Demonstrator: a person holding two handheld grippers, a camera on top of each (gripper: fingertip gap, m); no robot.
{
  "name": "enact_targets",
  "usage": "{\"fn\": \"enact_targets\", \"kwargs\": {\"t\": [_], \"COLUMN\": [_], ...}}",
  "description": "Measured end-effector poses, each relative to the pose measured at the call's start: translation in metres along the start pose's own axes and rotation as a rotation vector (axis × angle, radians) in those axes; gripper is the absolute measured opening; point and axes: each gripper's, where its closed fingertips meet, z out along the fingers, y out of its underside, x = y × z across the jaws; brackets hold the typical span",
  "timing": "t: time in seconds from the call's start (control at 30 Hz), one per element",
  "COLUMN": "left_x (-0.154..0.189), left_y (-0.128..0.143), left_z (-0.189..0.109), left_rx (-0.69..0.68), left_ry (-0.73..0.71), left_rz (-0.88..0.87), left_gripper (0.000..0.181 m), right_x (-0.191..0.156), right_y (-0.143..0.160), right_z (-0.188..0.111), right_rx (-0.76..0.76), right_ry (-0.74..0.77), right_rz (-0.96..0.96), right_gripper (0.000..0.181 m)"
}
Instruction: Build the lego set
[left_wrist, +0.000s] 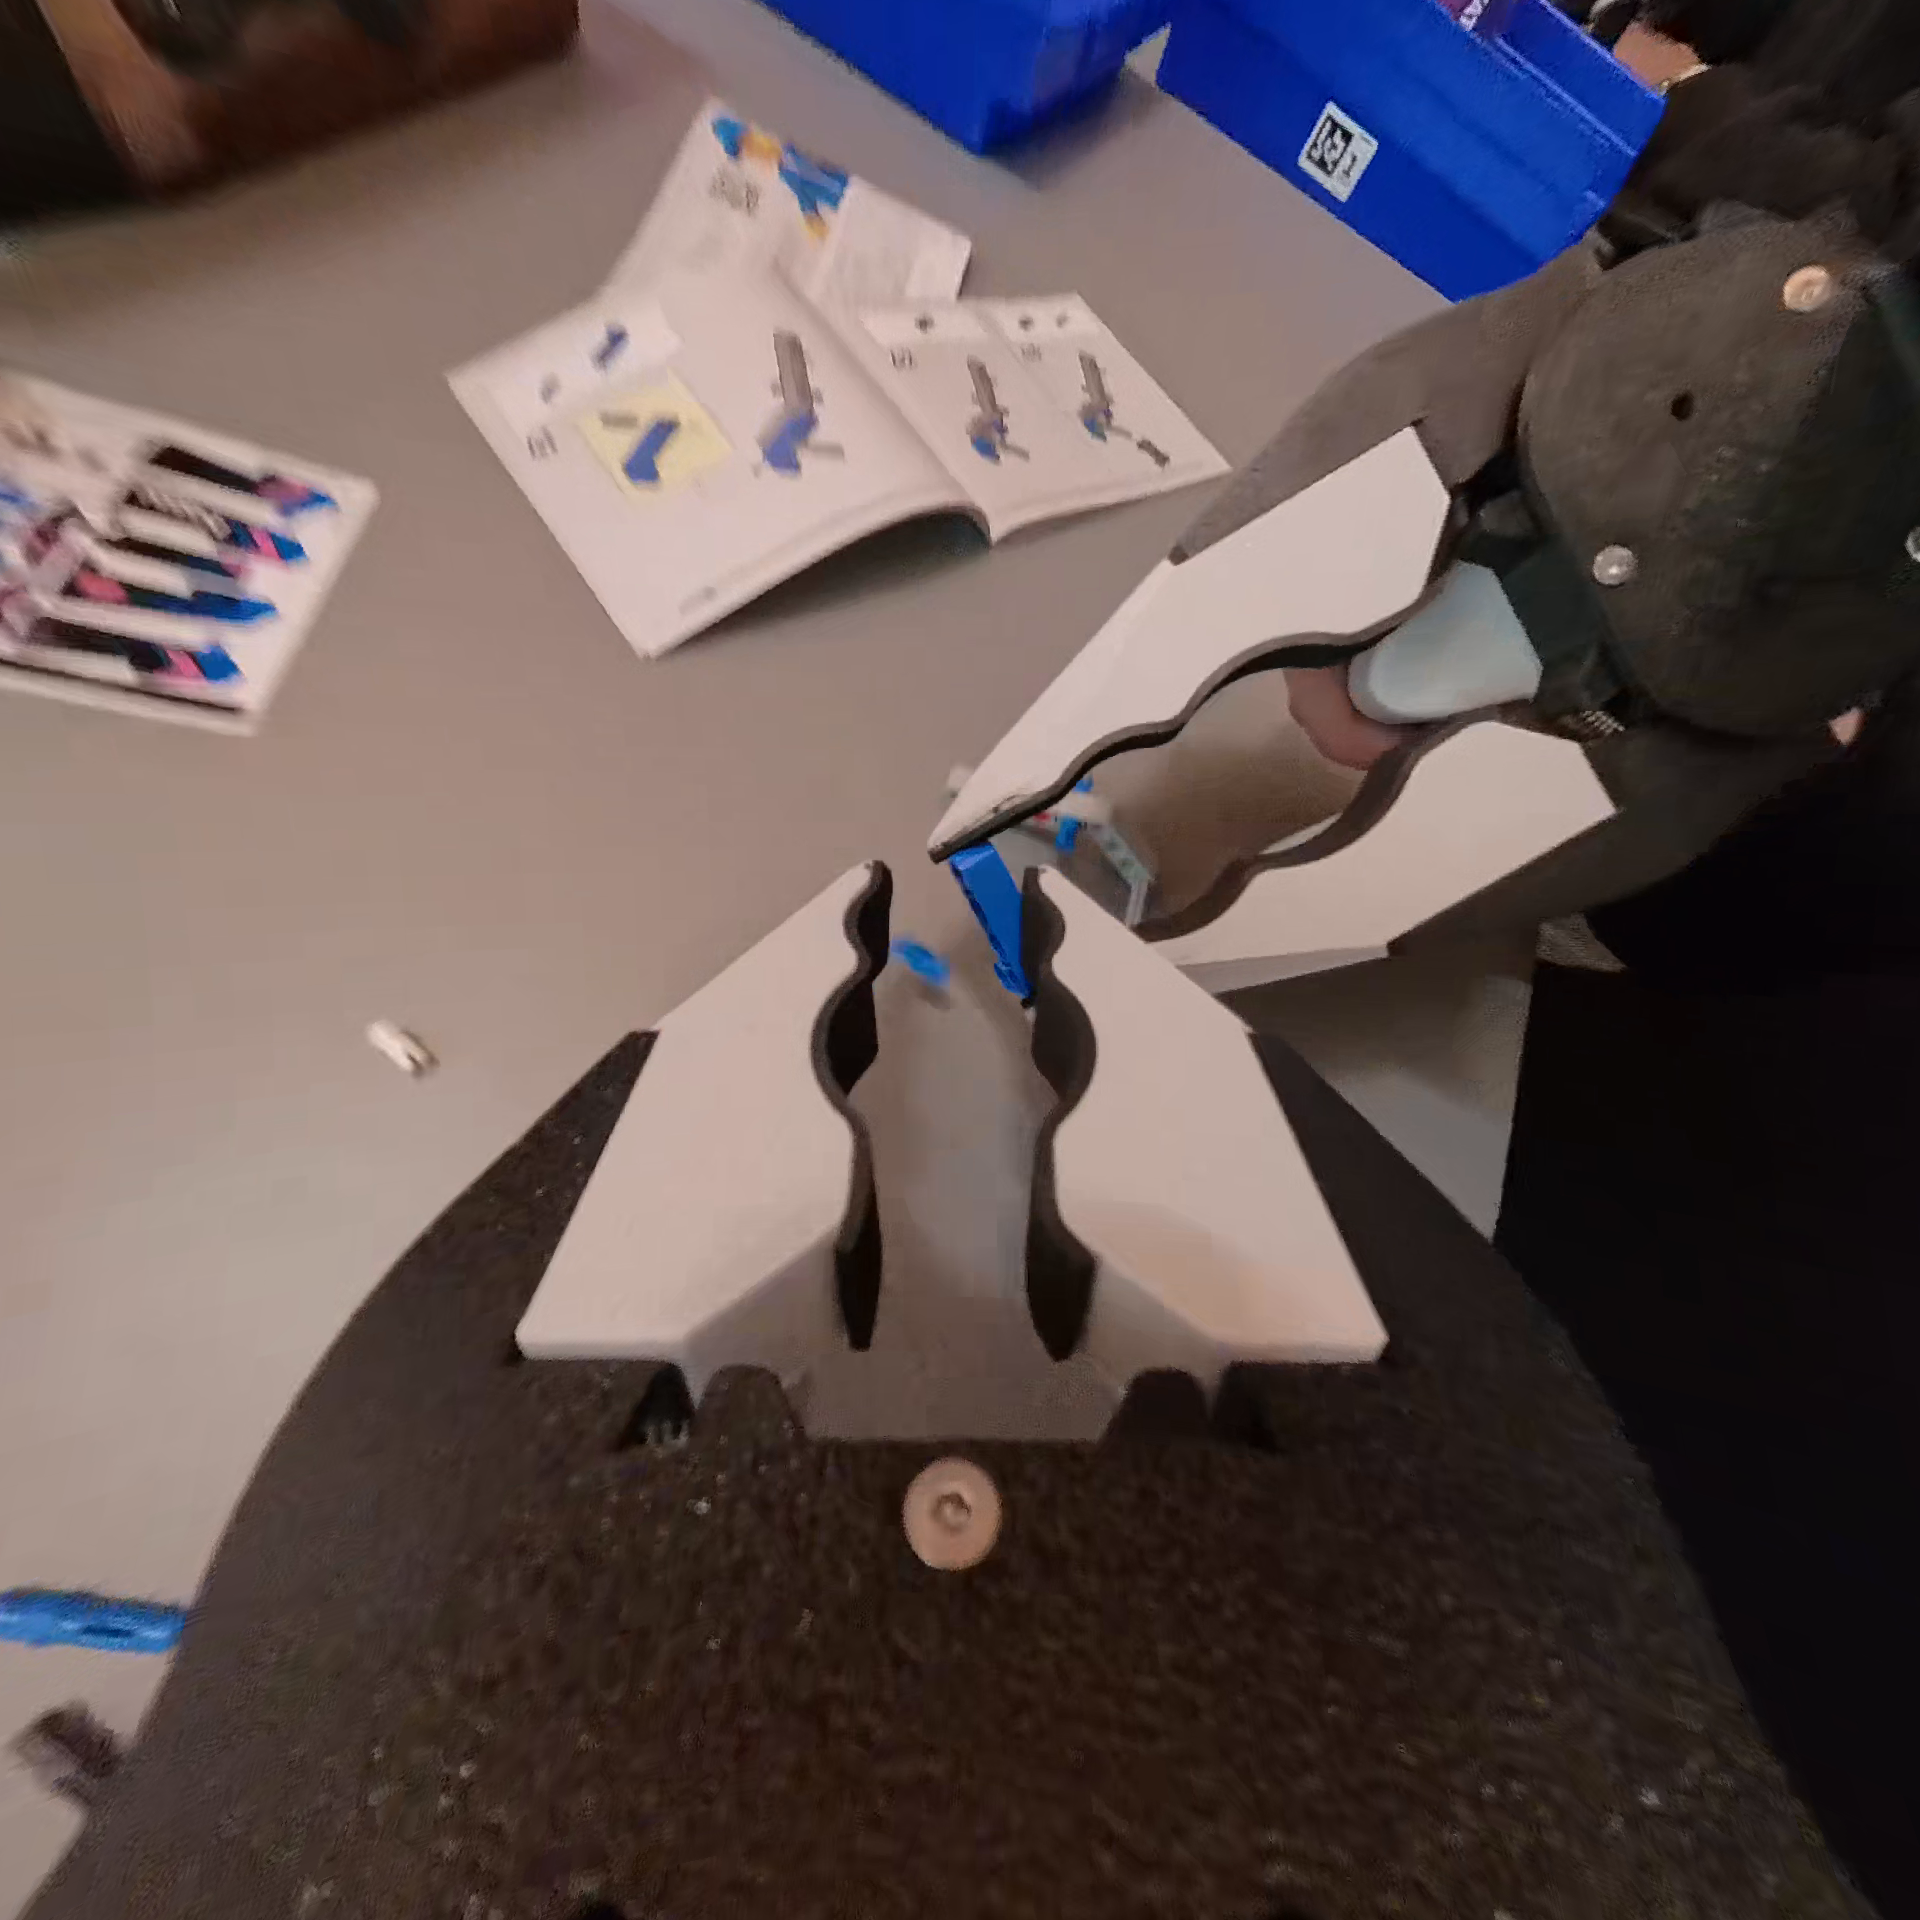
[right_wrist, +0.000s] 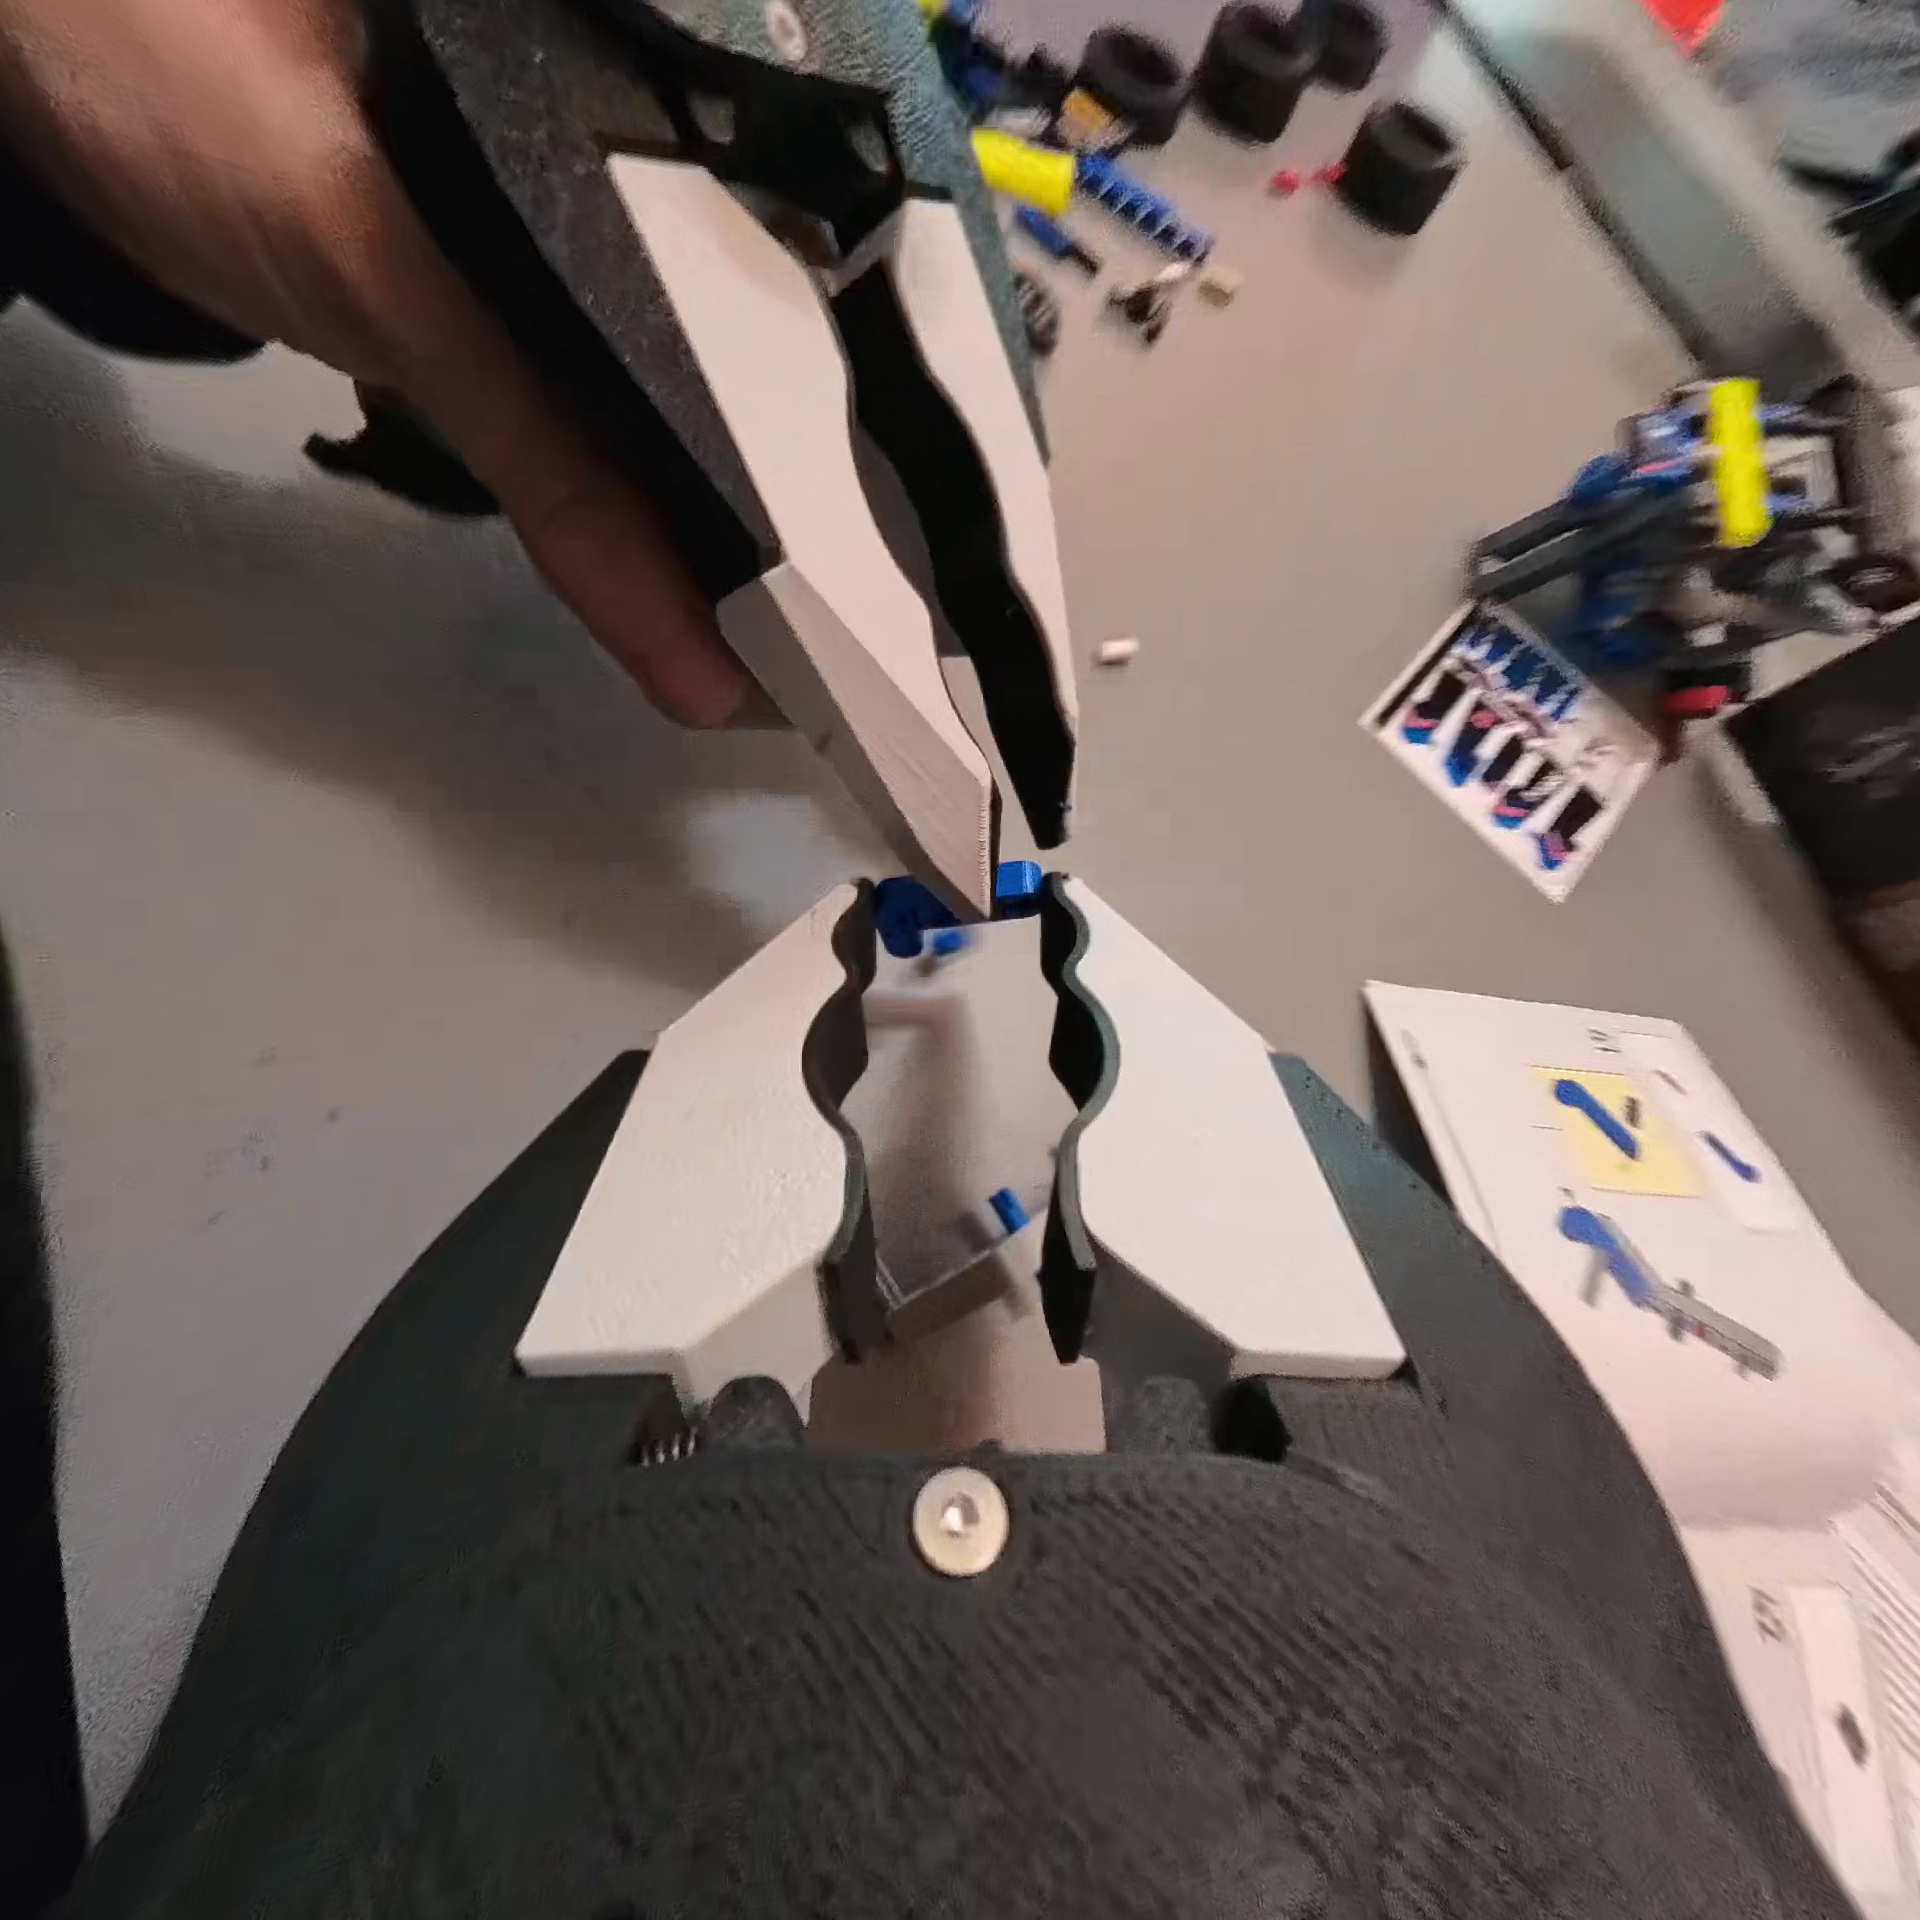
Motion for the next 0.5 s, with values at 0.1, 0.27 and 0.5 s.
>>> {"fn": "enact_targets", "kwargs": {"t": [0.1,0.27,0.5], "left_x": [-0.001,-0.013,0.017], "left_y": [0.011,0.014,0.053], "left_z": [-0.003,-0.022,-0.011], "left_rx": [0.016,0.059,-0.166], "left_ry": [0.041,-0.026,0.074], "left_rz": [-0.028,0.166,0.461], "left_gripper": [0.026,0.032,0.032], "right_x": [-0.005,0.016,0.051], "right_y": [0.001,0.002,0.003], "right_z": [0.003,-0.017,-0.068], "right_rx": [-0.015,0.045,0.187], "right_ry": [-0.026,0.002,0.096], "right_rz": [-0.033,0.017,0.149], "right_gripper": [0.031,0.031,0.030]}}
